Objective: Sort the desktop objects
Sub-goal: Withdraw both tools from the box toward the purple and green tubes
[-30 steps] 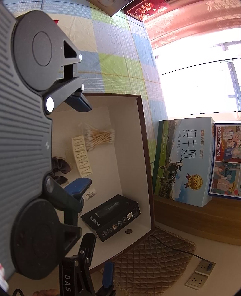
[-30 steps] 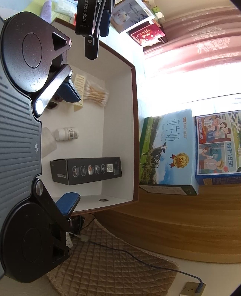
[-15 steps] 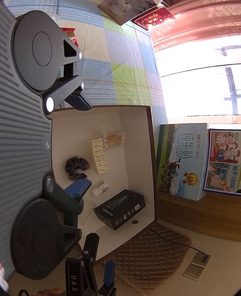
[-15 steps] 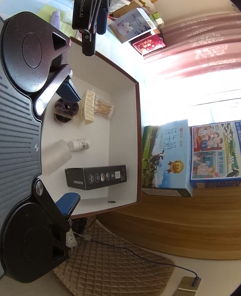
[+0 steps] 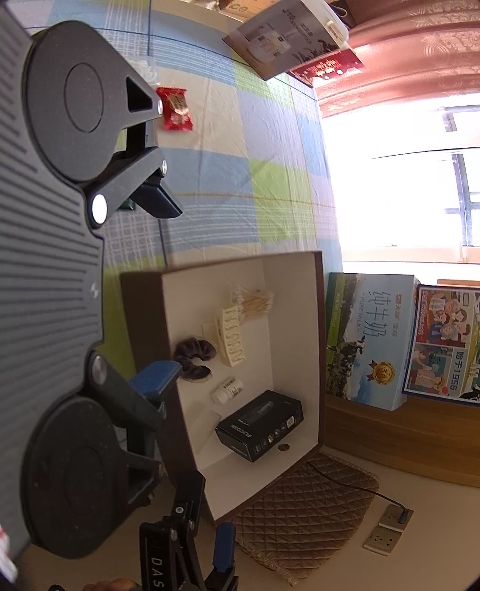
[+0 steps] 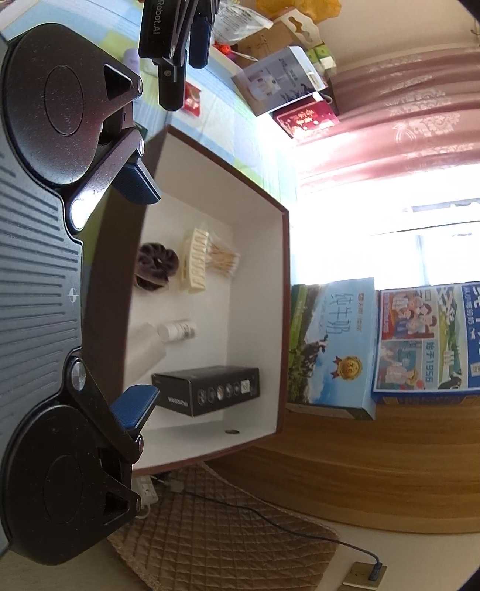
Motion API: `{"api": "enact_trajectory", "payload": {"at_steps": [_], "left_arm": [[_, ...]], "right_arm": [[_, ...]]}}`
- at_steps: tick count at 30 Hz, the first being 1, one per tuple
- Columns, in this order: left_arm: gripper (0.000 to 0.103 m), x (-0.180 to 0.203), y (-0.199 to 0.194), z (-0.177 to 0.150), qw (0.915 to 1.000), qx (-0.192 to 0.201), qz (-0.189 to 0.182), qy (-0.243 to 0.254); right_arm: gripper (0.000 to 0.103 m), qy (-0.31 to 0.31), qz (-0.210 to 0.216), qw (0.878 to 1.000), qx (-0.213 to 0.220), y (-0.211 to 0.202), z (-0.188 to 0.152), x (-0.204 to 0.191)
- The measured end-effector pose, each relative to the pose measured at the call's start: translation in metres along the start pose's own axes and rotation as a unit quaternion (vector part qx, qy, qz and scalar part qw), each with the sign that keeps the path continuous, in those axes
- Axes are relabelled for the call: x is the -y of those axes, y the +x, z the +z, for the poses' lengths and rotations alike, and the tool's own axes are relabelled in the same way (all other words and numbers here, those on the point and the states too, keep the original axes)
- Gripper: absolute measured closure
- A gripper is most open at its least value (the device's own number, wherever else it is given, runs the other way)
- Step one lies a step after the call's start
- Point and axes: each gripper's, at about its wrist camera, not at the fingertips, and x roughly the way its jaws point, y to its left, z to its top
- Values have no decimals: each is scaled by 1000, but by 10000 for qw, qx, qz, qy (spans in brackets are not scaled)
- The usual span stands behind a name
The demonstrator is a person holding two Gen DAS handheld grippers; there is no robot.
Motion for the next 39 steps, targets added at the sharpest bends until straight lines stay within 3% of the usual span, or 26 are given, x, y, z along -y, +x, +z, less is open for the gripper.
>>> {"api": "enact_trajectory", "payload": {"at_steps": [21, 39], "left_arm": [[22, -93, -39, -64, 9983, -297, 441, -237], [22, -172, -26, -103, 9945, -755, 630, -368]], "right_arm": [[2, 69, 219, 9983, -532, 3, -48, -80], [2, 103, 631, 9916, -1128, 56, -74, -163]]}}
